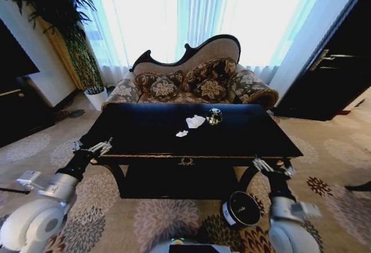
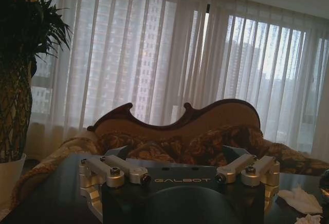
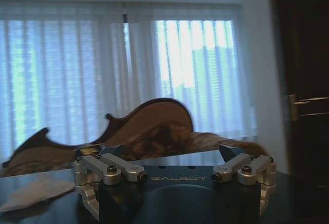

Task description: Move to the front of the table and place the trash on the table into the trash bin.

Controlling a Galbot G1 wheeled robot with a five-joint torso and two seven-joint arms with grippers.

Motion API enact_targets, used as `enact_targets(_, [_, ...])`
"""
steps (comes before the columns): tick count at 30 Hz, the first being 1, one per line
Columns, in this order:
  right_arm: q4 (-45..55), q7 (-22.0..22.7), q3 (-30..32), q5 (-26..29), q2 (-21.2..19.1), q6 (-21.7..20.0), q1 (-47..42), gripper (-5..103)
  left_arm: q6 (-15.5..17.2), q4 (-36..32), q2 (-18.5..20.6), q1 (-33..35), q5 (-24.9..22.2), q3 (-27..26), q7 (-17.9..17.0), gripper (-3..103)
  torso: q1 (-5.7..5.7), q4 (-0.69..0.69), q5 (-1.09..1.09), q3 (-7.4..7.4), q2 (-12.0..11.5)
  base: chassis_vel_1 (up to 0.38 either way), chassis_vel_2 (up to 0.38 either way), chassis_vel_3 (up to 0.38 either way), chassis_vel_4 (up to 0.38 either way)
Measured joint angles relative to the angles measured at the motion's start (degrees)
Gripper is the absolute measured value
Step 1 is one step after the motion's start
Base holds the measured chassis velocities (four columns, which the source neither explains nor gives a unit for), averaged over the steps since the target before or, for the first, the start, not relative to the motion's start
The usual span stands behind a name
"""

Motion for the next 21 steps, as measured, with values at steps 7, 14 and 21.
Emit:
enact_targets(7, [-1.4, 0.8, -2.9, 4.1, -10.0, -5.9, 5.0, 100, 0.0, 0.0, 0.0, 0.0, 0.0, 0.0, 0.0, 100, 0.0, -0.01, -0.01, 0.0, 0.0, 0.0, 0.0, 0.0, 0.0])
enact_targets(14, [-8.0, 2.7, -12.0, 8.8, -20.6, -11.1, 16.6, 100, 0.0, 0.0, 0.0, 0.0, 0.0, 0.0, 0.0, 100, 0.01, 0.01, 0.0, 0.01, 0.0, 0.0, 0.0, 0.0, 0.0])
enact_targets(21, [-14.6, 3.2, -19.0, 11.2, -23.3, -12.3, 26.1, 100, 0.0, 0.0, 0.0, 0.0, 0.0, 0.0, 0.0, 100, 0.0, -0.01, 0.01, 0.0, 0.0, 0.0, 0.0, 0.0, 0.0])
